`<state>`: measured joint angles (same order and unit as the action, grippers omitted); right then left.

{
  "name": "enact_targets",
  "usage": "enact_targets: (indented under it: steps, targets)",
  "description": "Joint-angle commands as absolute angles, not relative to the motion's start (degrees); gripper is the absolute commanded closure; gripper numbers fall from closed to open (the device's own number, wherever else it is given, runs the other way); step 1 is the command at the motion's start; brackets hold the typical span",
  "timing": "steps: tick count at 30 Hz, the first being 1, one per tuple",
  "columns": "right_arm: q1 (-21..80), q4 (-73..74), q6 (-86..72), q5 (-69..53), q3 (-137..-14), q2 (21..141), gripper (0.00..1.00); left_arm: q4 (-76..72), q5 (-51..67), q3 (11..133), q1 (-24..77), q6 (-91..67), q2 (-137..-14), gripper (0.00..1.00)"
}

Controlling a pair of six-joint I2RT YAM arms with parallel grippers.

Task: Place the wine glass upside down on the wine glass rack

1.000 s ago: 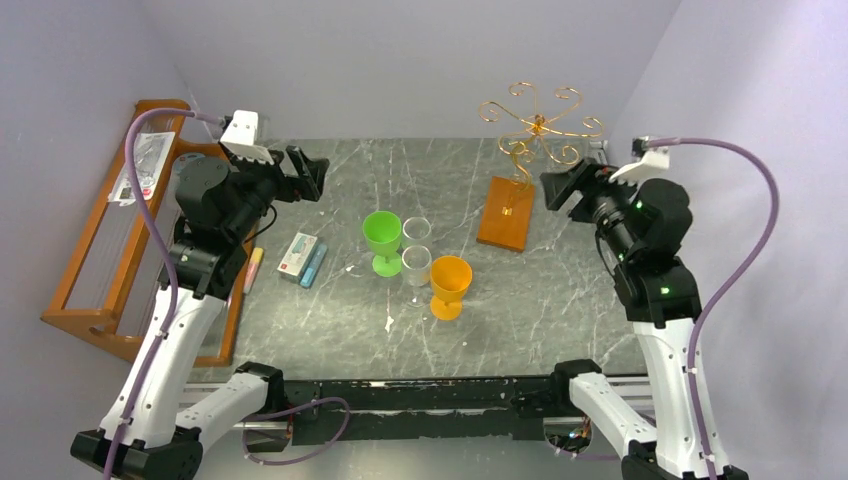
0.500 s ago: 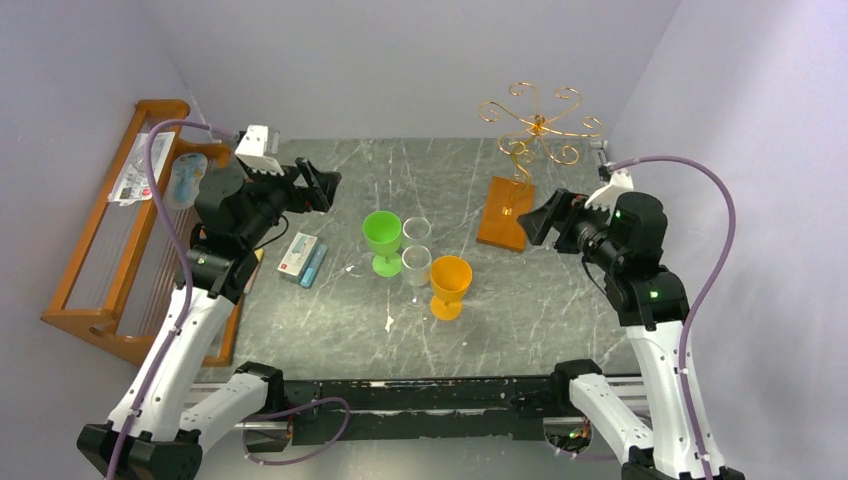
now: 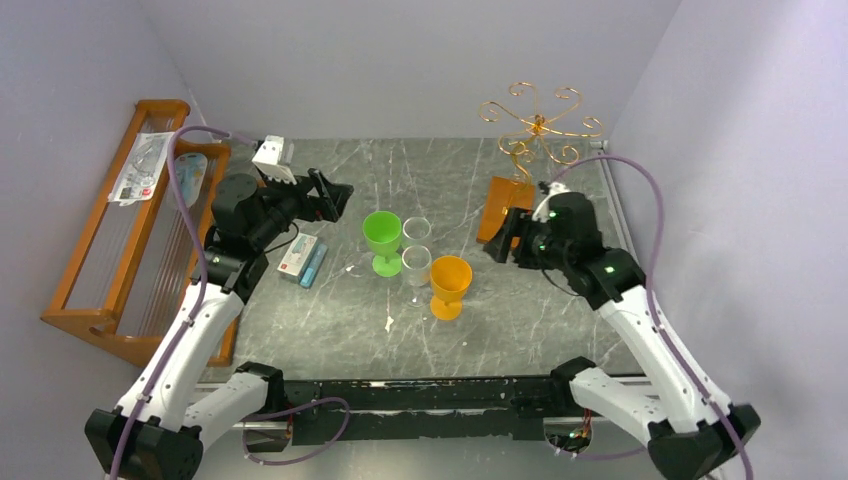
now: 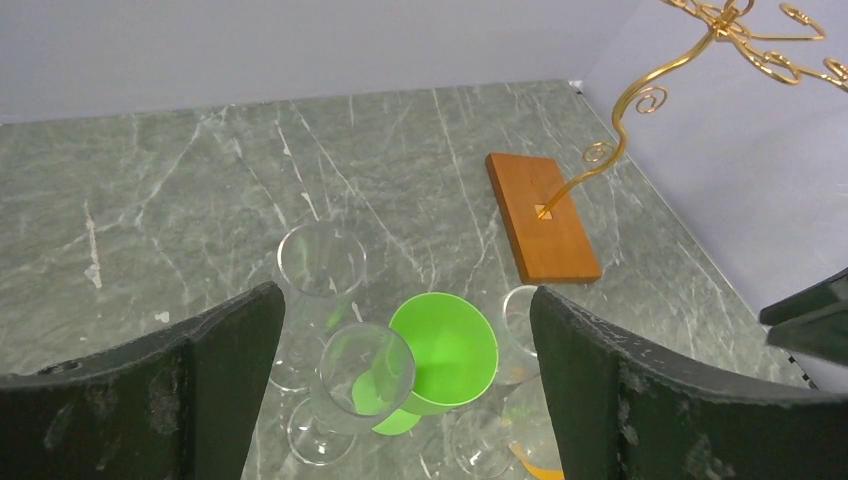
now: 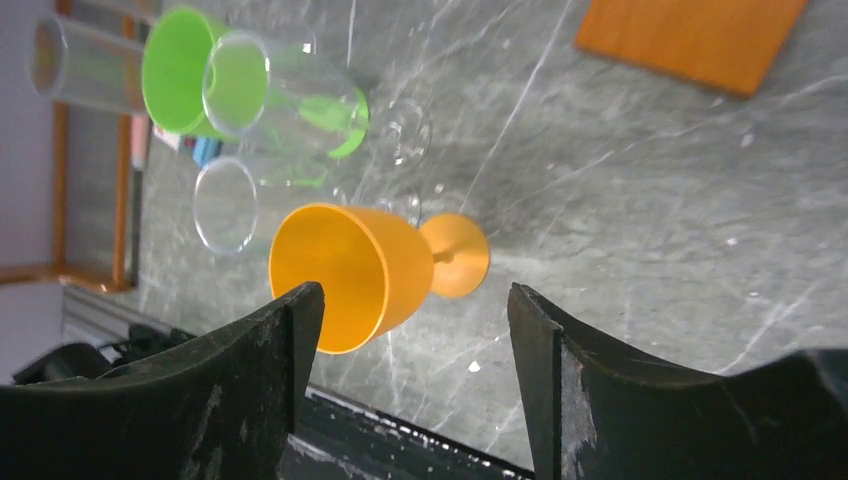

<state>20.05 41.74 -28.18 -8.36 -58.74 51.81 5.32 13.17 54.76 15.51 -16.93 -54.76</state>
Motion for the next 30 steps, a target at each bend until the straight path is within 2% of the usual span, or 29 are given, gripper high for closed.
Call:
enact_targets:
  steps: [1, 6, 12, 15, 22, 27, 30]
  targets:
    - [31.07, 40.84, -34.93, 6.67, -57.81, 56.1, 0.31, 3.33, 16.04, 54.8, 15.12, -17.31, -56.48, 0.03]
    - [41.07, 40.83, -39.35, 16.12, -57.94, 61.83, 0.35, 4.67, 15.89, 56.11, 15.12, -16.38, -57.46, 0.03]
    - [47.21, 39.8, -39.69, 19.24, -56.66, 68.12, 0.5, 5.53, 16.67, 57.27, 15.12, -16.93, -58.05, 0.03]
    - [48.69, 41.11, -40.05, 20.73, -57.49, 70.67, 0.61, 6.48, 17.28, 57.9, 15.11, -17.1, -58.6, 0.03]
    - [49.66, 44.98, -40.5, 26.5, -58.79, 70.07, 0.98, 5.97, 20.0, 57.66, 15.11, -19.07, -58.44, 0.03]
    - [49.65, 48.78, -39.02, 31.58, -60.42, 66.22, 1.0, 9.18, 18.89, 60.86, 15.07, -25.27, -58.06, 0.06]
    - [49.66, 49.16, -36.93, 34.6, -62.07, 62.41, 1.0, 4.88, 19.95, 59.58, 15.12, -32.04, -55.78, 0.06]
